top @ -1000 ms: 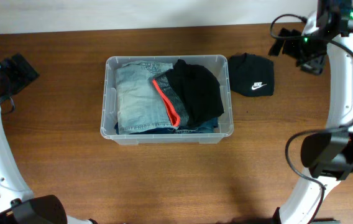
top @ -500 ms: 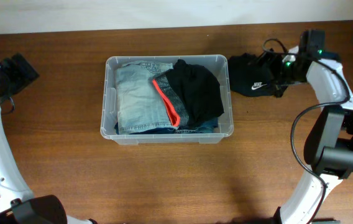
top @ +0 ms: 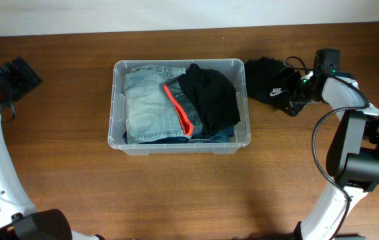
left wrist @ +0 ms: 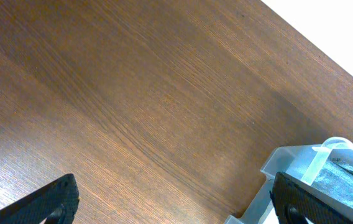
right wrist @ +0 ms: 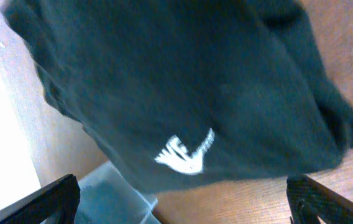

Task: Pack container
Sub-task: 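Lower the right gripper onto the black Nike cap and grasp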

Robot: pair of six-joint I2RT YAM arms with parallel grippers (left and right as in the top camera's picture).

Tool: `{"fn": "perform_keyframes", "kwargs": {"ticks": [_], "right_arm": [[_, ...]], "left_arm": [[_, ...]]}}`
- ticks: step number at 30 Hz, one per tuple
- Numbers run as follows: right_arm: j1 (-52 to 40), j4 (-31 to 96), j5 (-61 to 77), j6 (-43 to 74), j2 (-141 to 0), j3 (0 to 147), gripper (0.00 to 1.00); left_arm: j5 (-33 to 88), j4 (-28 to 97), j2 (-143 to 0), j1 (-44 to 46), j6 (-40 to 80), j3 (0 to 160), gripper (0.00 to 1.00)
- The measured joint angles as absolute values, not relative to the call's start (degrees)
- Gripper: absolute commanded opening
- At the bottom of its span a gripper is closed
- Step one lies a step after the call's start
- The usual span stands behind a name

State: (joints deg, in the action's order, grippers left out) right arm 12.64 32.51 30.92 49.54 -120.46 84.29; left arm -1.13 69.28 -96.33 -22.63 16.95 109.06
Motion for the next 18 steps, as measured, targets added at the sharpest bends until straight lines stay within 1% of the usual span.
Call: {"fn": "perform_keyframes", "kwargs": {"ticks": [7, 18], "right_arm": [[11.92, 29.1, 26.52, 49.54, -120.46, 84.29, 0.99], [8.97, 24.6, 23.79, 50.0, -122.08, 84.55, 0.99]], "left_arm": [[-1.13, 69.28, -96.33, -22.63, 16.95, 109.06, 0.99], [-1.13, 69.28, -96.33, -22.63, 16.95, 109.06, 0.99]]}}
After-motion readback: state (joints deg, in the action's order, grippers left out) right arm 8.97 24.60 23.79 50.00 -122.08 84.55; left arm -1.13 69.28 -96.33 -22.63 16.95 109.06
